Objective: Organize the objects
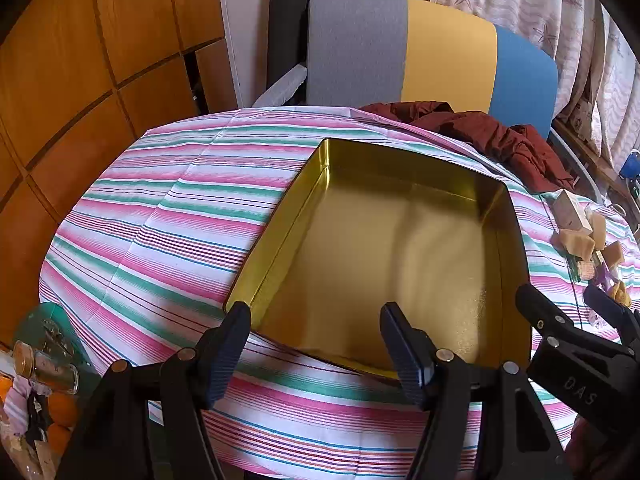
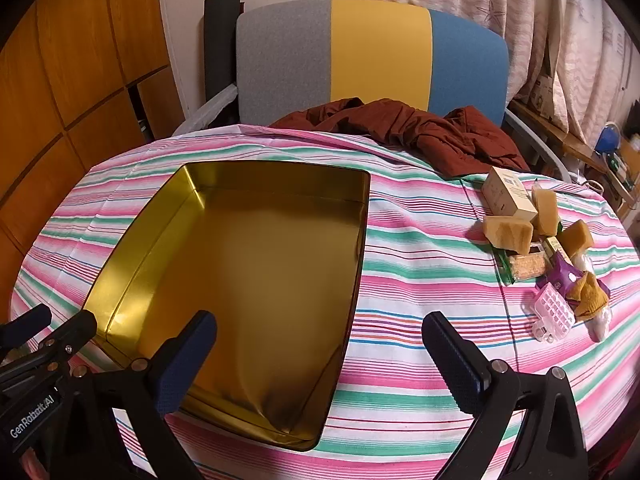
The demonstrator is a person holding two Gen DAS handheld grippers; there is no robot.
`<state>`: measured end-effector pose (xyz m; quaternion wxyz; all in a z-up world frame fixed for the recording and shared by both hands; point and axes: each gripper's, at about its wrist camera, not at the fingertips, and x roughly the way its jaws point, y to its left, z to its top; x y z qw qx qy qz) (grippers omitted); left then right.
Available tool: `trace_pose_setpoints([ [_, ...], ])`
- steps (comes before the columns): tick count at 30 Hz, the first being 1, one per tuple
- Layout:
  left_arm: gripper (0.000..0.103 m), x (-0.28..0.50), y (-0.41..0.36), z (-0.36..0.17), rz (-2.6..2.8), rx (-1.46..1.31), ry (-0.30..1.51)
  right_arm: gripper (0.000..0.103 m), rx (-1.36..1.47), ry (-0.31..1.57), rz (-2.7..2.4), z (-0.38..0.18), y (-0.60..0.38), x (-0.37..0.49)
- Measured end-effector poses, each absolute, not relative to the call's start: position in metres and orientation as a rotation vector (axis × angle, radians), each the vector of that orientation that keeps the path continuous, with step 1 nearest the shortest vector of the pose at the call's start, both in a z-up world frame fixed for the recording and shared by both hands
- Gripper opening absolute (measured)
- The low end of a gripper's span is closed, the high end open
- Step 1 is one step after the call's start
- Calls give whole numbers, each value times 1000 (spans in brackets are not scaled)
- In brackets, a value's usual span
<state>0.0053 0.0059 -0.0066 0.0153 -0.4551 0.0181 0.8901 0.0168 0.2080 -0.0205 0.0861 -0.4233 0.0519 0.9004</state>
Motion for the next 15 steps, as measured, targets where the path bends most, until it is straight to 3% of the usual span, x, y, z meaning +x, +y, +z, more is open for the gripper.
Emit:
trace_pose_setpoints([
  [15, 68, 7, 10, -7, 2781, -1427, 86, 103, -1264, 167, 2691, -21, 208, 19],
])
